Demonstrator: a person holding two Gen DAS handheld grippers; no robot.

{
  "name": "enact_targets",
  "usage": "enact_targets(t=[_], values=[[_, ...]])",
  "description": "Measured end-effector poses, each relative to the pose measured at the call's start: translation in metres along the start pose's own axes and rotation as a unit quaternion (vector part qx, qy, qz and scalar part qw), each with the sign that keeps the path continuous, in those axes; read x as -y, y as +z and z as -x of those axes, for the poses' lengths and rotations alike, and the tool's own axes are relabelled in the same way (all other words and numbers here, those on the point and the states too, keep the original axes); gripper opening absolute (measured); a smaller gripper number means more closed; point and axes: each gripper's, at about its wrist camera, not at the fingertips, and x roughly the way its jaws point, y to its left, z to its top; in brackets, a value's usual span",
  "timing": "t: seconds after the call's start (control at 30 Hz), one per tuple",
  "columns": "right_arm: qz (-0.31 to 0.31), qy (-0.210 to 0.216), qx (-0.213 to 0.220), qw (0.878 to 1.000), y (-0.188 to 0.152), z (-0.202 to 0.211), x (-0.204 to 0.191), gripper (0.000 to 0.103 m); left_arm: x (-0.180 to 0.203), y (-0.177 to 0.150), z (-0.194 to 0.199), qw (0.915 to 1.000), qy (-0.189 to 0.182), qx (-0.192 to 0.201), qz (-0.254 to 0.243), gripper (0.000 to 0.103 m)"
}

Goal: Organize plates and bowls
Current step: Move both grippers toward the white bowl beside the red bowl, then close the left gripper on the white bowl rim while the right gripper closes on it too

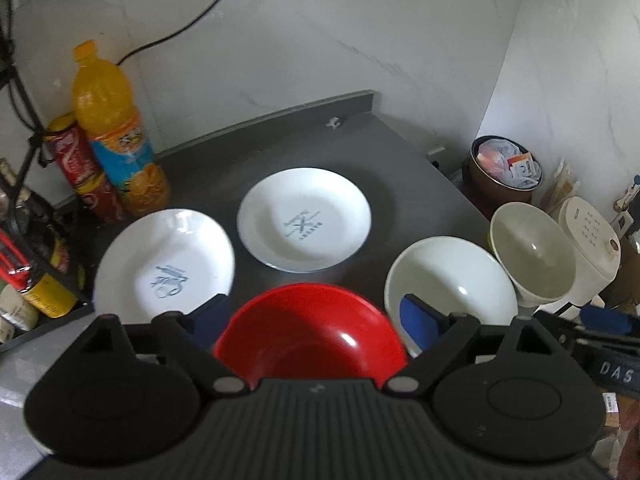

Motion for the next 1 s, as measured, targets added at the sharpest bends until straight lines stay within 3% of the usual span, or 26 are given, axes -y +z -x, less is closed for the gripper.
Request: enact_targets(t=[0.27,0.5,0.73,1.0], values=[[-0.045,0.006,-0.039,0.998,-0.001,-0.022,0.018,0.056,0.024,0.017,-0.027,0.9992,-0.013,-0.024,-0.031,0.079],[-0.088,-0.013,-0.061,0.994,-0.005,-0.041,0.028,0.045,0.037,0.028,-0.058,0.9954,-0.052,-0.039,-0.071,0.065],[-0.116,-0.011,-0.063,0.991,-0.004,-0.045,0.034,0.043,0.051,0.039,-0.093,0.9903,-0.090,-0.075,-0.074,0.052],[-0.140,-0.009,-0.088,0.986,-0.012,-0.064,0.037,0.036,0.062,0.039,-0.128,0.9855,-0.091,-0.106,-0.096,0.044]])
